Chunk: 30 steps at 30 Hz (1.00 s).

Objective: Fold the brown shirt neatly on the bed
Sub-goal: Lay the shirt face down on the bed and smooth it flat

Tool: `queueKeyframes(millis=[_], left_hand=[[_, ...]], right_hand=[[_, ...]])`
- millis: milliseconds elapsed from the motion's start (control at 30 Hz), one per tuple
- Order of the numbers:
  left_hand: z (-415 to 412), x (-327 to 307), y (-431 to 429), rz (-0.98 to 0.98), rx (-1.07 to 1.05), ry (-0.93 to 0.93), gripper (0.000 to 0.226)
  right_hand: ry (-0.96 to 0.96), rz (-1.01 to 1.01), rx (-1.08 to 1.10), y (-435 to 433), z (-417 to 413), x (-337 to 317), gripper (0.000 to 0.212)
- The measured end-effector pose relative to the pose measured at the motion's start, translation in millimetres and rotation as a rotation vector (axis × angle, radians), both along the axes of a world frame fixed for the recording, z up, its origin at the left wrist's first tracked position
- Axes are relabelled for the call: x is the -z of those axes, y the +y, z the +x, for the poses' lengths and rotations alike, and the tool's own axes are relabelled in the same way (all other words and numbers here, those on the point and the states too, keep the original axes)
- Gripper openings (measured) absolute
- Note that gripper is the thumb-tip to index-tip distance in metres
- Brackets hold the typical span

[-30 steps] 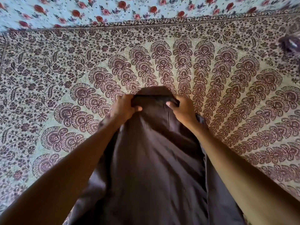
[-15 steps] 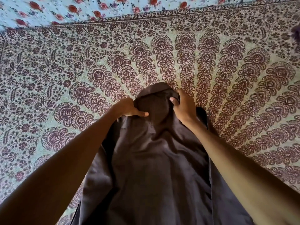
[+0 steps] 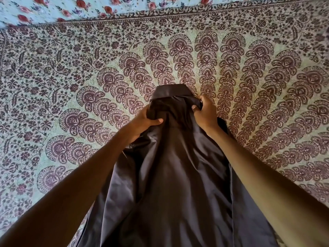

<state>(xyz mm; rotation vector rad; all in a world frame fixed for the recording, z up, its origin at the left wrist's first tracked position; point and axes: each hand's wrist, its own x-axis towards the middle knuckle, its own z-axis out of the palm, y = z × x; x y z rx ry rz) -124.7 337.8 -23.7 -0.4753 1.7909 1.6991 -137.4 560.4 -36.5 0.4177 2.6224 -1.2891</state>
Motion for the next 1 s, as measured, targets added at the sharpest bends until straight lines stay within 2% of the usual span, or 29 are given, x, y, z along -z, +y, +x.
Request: queueKeyframes(millis=[67, 167, 267, 333, 367, 500, 533, 567, 633, 667, 700, 767, 800, 867, 933, 967, 1000], left_hand=[[-6.1, 0.1, -4.2, -0.046, 0.048, -0.063, 0.05], [-17.1, -7.3, -6.4, -0.159, 0.193, -0.082, 0.037], [-27.5, -10.8, -14.6, -0.362, 0.263, 0.103, 0.022], [-34.8, -8.2, -29.4, -0.647, 0.371, 0.276, 0.035], [-37.8, -7.4, -38.8, -0.756, 0.464, 0.292, 0.042], [-36.2, -11.5, -81.3, -0.888, 0.899, 0.044, 0.055], [-33.3, -13.1, -91.0, -0.894, 0.917, 0.015, 0.057], [-31.3, -14.1, -99.7, -0.877, 0.83, 0.032, 0.057], [-24.0, -10.1, -114.0, -0.774, 0.4, 0.122, 0.052], [-20.1, -8.3, -119.4, -0.684, 0.194, 0.148, 0.048], [-17.5, -8.0, -126.2, -0.56, 0.08, 0.13, 0.043], [-9.7, -10.9, -134.3, -0.315, 0.118, -0.034, 0.04], [-5.4, -10.6, -138.8, -0.281, 0.208, -0.102, 0.039], [-0.9, -9.2, -146.0, -0.386, 0.289, -0.072, 0.027], [-1.3, -5.3, -147.9, -0.563, 0.171, 0.114, 0.017], [-1.6, -4.6, -146.9, -0.617, 0.121, 0.192, 0.018], [-2.3, -2.8, -146.0, -0.685, 0.116, 0.248, 0.018]], right_hand=[[-0.03, 0.046, -0.036, -2.0, -0.4, 0.7, 0.02], [-0.063, 0.082, -0.039, -6.1, -4.0, -2.5, 0.018], [-0.062, 0.148, 0.006, -6.0, -6.0, -7.0, 0.013], [-0.088, 0.277, 0.003, -8.3, -4.5, -10.6, 0.03], [-0.081, 0.355, -0.017, -10.1, -3.9, -11.1, 0.034], [-0.042, 0.58, -0.042, -16.5, -5.3, -6.0, 0.037], [-0.054, 0.588, -0.026, -16.2, -6.7, -4.2, 0.038], [-0.06, 0.593, -0.015, -15.3, -7.6, -3.1, 0.037], [-0.054, 0.613, -0.007, -16.9, -7.9, -1.8, 0.035], [-0.045, 0.62, 0.001, -19.2, -7.7, -2.3, 0.034], [-0.044, 0.635, 0.016, -21.9, -7.3, -2.5, 0.035], [-0.058, 0.707, 0.053, -28.5, -4.8, -4.4, 0.039], [-0.045, 0.749, 0.075, -31.2, -2.7, -6.5, 0.04], [0.13, 0.761, 0.064, -43.0, 4.1, -11.6, 0.036], [0.39, 0.595, -0.123, -65.1, 14.1, -13.4, 0.025], [0.438, 0.499, -0.261, -78.9, 19.2, -11.3, 0.024], [0.395, 0.44, -0.385, -92.0, 23.9, -5.9, 0.03]])
